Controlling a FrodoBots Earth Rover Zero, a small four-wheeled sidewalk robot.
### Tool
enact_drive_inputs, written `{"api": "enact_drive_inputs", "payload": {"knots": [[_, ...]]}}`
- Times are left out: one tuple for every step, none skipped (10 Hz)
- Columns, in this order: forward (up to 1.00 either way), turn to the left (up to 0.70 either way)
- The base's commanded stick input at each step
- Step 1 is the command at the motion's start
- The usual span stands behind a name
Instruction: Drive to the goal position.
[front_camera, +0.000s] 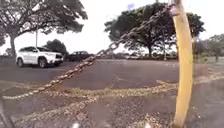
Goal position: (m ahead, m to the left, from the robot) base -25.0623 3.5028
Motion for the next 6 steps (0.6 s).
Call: {"api": "enact_drive_inputs", "payload": {"knots": [[-0.70, 0.00], [-0.70, 0.00], [-0.70, 0.00], [-0.70, 0.00], [-0.70, 0.00], [-0.70, 0.00]]}}
